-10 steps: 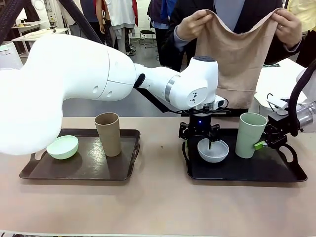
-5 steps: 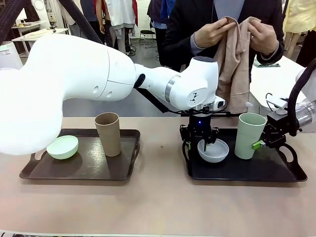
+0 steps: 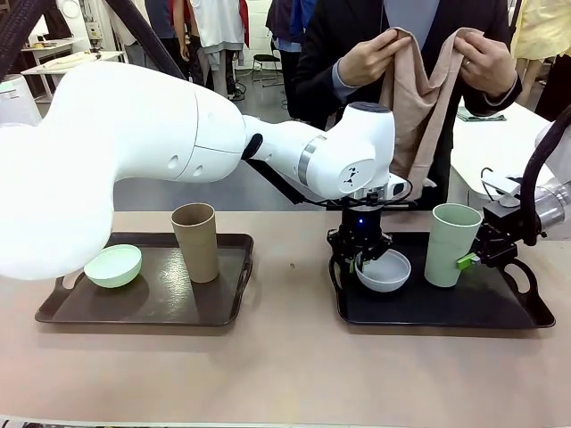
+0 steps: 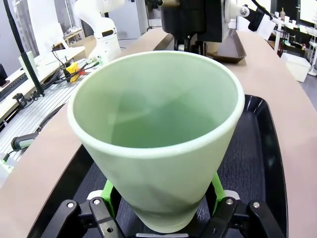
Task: Set up a tray with a mat and arrange the tableware.
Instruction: Pick up the Picnic Bowl and Reusable plastic cup from the Handle tray in front of the human's position and hold them in the air.
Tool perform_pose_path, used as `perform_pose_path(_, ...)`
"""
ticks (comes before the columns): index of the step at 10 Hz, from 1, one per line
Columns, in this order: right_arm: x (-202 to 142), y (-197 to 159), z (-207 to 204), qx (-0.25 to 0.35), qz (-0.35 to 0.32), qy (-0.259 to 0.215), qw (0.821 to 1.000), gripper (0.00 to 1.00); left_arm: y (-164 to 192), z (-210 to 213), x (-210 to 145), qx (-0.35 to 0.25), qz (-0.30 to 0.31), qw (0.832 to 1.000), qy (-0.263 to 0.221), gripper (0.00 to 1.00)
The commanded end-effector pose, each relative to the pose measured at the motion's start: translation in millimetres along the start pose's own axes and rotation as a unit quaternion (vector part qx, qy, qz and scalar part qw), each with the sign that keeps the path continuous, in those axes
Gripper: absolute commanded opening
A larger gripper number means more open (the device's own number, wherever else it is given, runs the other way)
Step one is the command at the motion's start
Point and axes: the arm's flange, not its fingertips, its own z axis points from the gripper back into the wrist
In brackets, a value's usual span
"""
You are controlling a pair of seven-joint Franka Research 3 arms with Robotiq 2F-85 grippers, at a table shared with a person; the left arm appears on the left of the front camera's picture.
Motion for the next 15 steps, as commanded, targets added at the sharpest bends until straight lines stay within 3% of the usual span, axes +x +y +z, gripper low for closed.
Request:
perform_pose_path(1, 2, 0, 4, -0.006, 0.012, -0.007, 1.0, 0.22, -3, 4, -2, 0.013, 0.006, 1.0, -0.003, 0.0)
perform_pose_path(2, 2, 1, 5, -0.008, 0.014, -0.006, 1.0, 0.0, -3, 6, -2, 0.013, 0.006, 1.0, -0.004, 0.0)
perform_pose_path(4, 7, 7, 11, -0.01, 0.016, -0.009, 1.0, 0.0, -4, 9, -7, 0.005, 0.012, 1.0, 0.002, 0.0)
perform_pose_path(9, 118, 104, 44, -0.04, 0.092, 0.027, 0.995, 0.0, -5, 129, -50, -0.027, -0.006, 0.996, -0.085, 0.0)
perform_pose_path(12, 122, 111, 47, -0.041, 0.082, 0.044, 0.995, 0.0, -7, 157, -64, -0.016, 0.012, 0.993, -0.117, 0.0)
perform_pose_path(13, 140, 115, 55, -0.043, 0.094, 0.031, 0.994, 0.0, -12, 167, -52, -0.038, -0.015, 0.995, -0.096, 0.0)
perform_pose_path(15, 140, 115, 55, -0.043, 0.094, 0.031, 0.994, 0.0, -12, 167, -52, -0.038, -0.015, 0.995, -0.096, 0.0)
